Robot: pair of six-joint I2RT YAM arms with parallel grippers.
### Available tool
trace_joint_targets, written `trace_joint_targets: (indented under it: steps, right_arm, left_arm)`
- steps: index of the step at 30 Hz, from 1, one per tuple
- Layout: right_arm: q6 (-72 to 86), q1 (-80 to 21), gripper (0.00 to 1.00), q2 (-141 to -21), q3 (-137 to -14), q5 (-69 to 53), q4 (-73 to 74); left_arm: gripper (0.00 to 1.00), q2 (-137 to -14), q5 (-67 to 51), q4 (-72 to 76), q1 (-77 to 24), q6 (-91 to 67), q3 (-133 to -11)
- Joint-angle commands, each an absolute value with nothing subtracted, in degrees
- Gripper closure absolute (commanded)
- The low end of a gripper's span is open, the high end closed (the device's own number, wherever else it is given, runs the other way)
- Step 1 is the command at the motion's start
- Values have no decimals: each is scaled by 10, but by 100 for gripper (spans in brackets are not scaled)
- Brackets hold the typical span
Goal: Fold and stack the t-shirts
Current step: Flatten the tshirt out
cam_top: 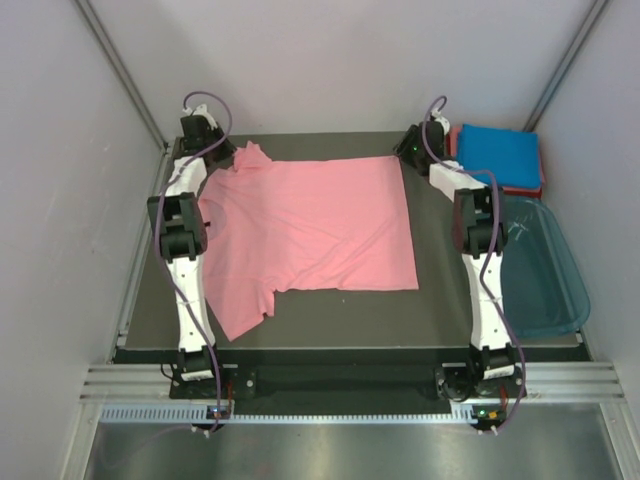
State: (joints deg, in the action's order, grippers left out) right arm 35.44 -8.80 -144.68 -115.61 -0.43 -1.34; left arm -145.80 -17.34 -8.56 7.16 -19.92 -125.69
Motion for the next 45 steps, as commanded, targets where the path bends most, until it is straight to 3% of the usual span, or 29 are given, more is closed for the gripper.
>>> trace_joint_targets:
  steps: [1,4,11,13,31,45]
  right_arm:
    - [387,-84,51,-1461,-1192,4,-26]
    - [392,-84,57,-1473,-1198,2,-32]
    - [387,-81,94,-1473,-1199,-11,-37]
    - [381,-80,100,-1470,-1197,-8,-38]
    - [351,-64,100,-1402,-1146,-47,-120]
    - [344,-63,100,-1322,-1034,-59,-150]
  left_arm:
    - [100,-1428,-182,-40,69,-200,-1273]
    - [100,-1426,-178,-45,69,-192,-1272]
    - [100,-1410,-173,-45,69,-180,-1257]
    - [100,-1402,-173,-45,69,-180,-1254]
    - [100,-1319,-138,-59,69,-151,-1194]
    - [100,-1257,-115,-75,82,-146,-1113]
